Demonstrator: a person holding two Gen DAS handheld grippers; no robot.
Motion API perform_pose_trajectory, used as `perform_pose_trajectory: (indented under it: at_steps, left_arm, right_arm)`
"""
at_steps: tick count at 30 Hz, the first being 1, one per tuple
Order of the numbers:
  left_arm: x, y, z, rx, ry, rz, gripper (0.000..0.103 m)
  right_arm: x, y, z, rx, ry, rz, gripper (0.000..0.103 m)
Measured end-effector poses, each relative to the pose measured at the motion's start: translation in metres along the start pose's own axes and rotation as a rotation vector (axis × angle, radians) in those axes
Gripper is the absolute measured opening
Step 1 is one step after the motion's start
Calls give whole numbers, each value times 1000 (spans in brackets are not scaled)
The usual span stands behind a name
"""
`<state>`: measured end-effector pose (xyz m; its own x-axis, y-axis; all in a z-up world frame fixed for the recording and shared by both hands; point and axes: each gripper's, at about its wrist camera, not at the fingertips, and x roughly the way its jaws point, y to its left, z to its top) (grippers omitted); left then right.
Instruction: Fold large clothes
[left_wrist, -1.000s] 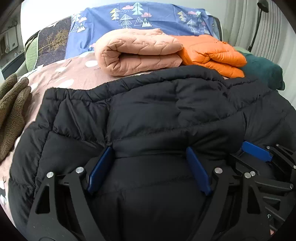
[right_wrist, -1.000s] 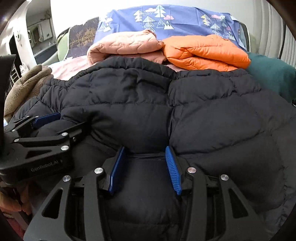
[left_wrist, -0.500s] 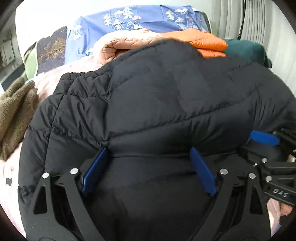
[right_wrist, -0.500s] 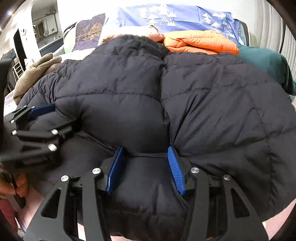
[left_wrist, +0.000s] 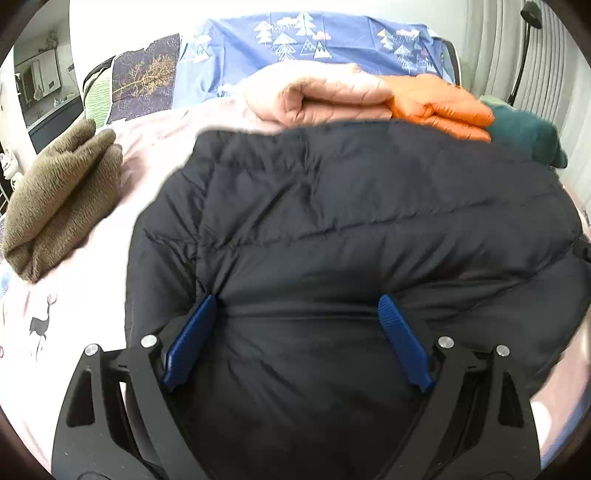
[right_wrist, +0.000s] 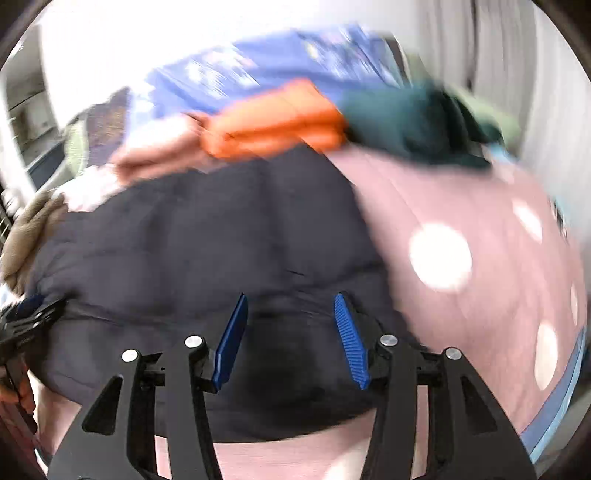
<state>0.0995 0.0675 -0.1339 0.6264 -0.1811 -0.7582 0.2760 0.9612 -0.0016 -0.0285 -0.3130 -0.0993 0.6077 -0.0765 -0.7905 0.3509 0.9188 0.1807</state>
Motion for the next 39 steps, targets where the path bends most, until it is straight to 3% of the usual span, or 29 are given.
perform_pose_trajectory:
  at_steps: [2, 4, 7, 10, 11, 12, 13, 19, 22, 25, 26, 28, 30, 32, 33, 37, 39]
  left_arm:
    - [-2, -3, -1, 12, -6, 13, 91]
    - [-6, -4, -3, 24, -9, 15, 91]
    - [-6, 2, -2, 2, 0, -11, 91]
    - [-6, 1, -3, -4, -2, -4, 91]
    - [-5, -1, -3, -2, -3, 2, 91]
    - [-4, -2, -3, 3, -3, 9, 91]
    - [-3, -2, -3, 4, -2, 12, 91]
    - [-8, 2, -3, -8, 5, 8, 91]
    - [-28, 8, -1, -57, -28, 14, 88]
    - [-56, 19, 8, -115, -97, -69, 76]
    - [-60, 21, 13, -118, -103, -80, 67]
    - [-63, 24, 22, -110, -117, -67, 62]
    - [-51, 29, 24, -112, -88, -25, 62]
    - [-14, 40, 15, -154, 34, -17, 62]
    - [-5, 43, 10, -167, 49, -32, 64]
    - [-15, 39, 1, -133, 12, -40, 65]
    - [-25, 44, 4, -140, 22, -63, 69]
  right_arm:
    - [-11, -36, 5, 144, -17, 129, 48]
    - [-23, -57, 10, 194, -63, 152, 48]
    - [-32, -82, 15, 212, -92, 141, 48]
    - [-21, -76, 7, 169, -30, 249, 48]
    - [-13, -68, 4, 125, 19, 239, 48]
    - [7, -55, -2, 48, 101, 148, 48]
    - [19, -50, -6, 21, 119, 90, 48]
    - [16, -37, 1, -11, 84, -49, 49]
    - [-17, -26, 4, -51, -41, -115, 49]
    - [-44, -9, 16, -94, -169, -91, 50]
    - [-49, 0, 23, -118, -208, -54, 50]
    - [-44, 13, 34, -150, -235, -4, 50]
    - [-15, 28, 40, -180, -182, 35, 52]
    - [51, 28, 35, -125, 17, -29, 52]
    - [70, 26, 30, -95, 61, -12, 53]
    - [61, 43, 28, -172, -5, -79, 54]
    - [47, 43, 38, -149, -20, -41, 54]
